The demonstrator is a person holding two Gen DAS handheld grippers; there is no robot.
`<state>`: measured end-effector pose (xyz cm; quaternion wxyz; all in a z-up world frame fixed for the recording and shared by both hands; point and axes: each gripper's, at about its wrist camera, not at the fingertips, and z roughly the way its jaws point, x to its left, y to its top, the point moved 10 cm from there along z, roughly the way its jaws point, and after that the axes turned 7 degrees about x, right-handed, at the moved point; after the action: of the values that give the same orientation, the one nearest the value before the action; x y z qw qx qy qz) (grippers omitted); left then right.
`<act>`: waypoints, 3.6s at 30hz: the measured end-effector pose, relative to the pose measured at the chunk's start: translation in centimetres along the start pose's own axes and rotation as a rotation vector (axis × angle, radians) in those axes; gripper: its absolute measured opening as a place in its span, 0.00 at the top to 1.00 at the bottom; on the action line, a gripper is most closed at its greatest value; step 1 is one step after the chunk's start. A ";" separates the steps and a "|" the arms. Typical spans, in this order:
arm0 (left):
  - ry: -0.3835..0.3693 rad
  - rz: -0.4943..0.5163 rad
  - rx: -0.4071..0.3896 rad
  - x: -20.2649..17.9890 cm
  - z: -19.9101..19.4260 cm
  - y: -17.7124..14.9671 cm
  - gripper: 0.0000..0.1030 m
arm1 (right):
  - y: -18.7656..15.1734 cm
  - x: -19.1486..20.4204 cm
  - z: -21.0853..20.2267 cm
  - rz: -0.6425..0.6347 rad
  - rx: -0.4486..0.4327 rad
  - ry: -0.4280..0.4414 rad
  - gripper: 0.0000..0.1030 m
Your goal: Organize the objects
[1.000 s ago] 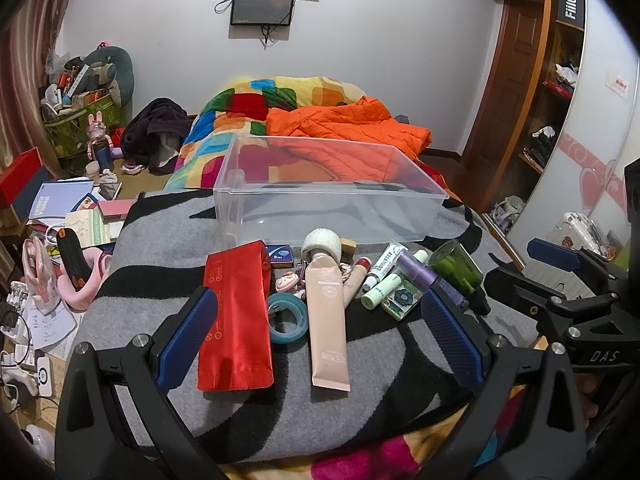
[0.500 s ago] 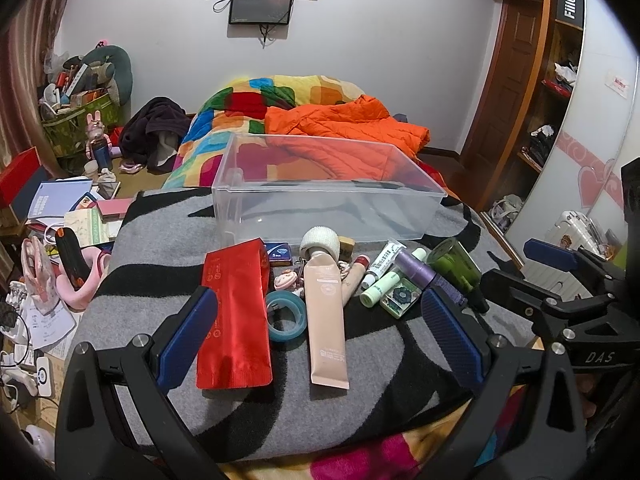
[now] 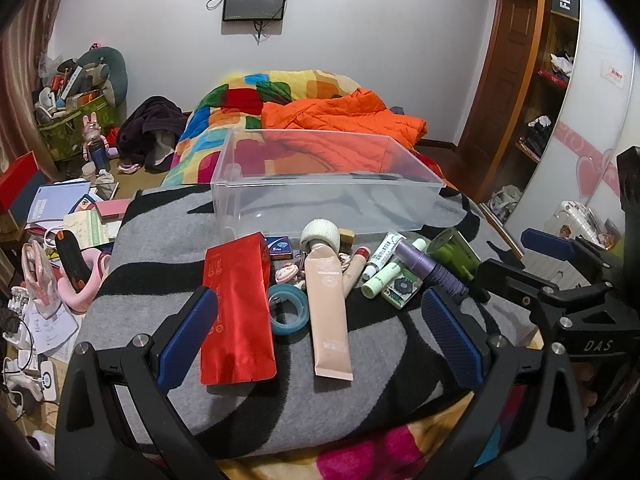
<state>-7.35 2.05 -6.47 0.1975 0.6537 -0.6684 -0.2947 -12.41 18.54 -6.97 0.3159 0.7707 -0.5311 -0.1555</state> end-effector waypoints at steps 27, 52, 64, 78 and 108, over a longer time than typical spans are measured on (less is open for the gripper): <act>0.047 -0.062 0.224 7.5 9.0 1.5 0.19 | -0.4 -4.9 5.5 0.068 0.113 -0.009 0.32; 0.040 -0.141 0.046 9.0 3.6 5.7 0.48 | 5.1 -5.5 3.2 0.052 -0.002 0.013 0.63; 0.068 -0.044 0.007 6.6 5.5 13.3 0.48 | 13.4 -3.5 4.6 -0.029 -0.068 -0.002 0.63; 0.090 0.041 0.199 5.3 14.7 15.3 0.48 | 13.2 -3.0 14.1 -0.109 0.171 -0.015 0.63; 0.081 0.056 0.134 4.0 9.1 12.7 0.18 | 11.2 -0.8 8.3 -0.167 0.083 0.001 0.35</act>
<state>-23.12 -1.03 -5.47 0.1885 0.6580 -0.6960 -0.2170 -25.61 13.97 -5.97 0.2699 0.8248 -0.4709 -0.1585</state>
